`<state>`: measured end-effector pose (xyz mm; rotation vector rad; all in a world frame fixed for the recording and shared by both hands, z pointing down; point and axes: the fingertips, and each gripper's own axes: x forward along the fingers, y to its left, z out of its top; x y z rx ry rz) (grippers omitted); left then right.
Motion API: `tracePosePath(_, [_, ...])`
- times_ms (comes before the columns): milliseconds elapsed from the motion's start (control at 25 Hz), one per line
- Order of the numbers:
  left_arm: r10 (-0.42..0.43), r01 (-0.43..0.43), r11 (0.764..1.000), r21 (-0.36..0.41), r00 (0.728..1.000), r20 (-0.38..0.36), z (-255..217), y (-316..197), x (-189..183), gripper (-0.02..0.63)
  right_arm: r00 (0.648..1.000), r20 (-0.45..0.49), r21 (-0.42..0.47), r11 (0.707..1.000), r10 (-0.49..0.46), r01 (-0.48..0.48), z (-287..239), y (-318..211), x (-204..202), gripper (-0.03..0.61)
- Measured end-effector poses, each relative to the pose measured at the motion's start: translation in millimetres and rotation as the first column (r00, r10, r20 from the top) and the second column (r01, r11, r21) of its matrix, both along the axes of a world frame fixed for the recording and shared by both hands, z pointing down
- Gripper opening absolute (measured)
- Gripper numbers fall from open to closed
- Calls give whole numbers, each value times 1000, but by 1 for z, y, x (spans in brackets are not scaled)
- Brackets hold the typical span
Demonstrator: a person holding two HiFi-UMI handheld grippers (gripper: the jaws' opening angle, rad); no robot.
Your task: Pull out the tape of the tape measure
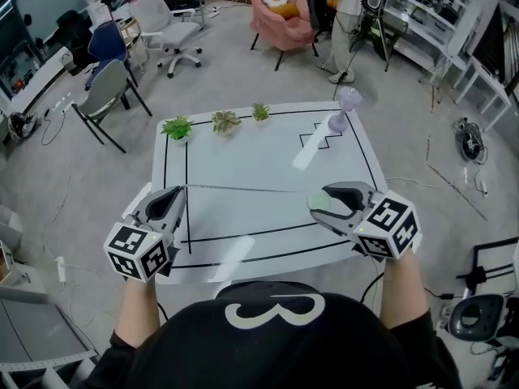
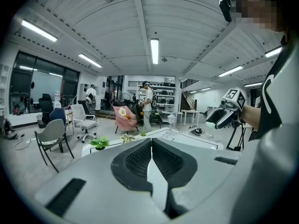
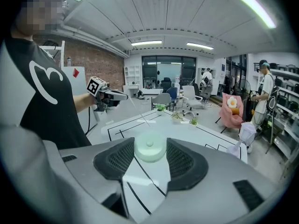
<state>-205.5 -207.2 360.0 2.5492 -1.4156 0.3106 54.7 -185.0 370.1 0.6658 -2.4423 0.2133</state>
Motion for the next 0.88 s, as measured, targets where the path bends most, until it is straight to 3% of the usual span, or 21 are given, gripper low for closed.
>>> tracePosePath(560, [-3, 4, 999, -48, 1000, 20, 15, -13, 12, 12, 1000, -19, -40, 999, -5, 4, 21, -18, 6, 219])
tracePosePath(880, [-12, 21, 986, -168, 998, 55, 59, -19, 23, 12, 998, -57, -127, 992, -9, 2, 67, -37, 15, 219])
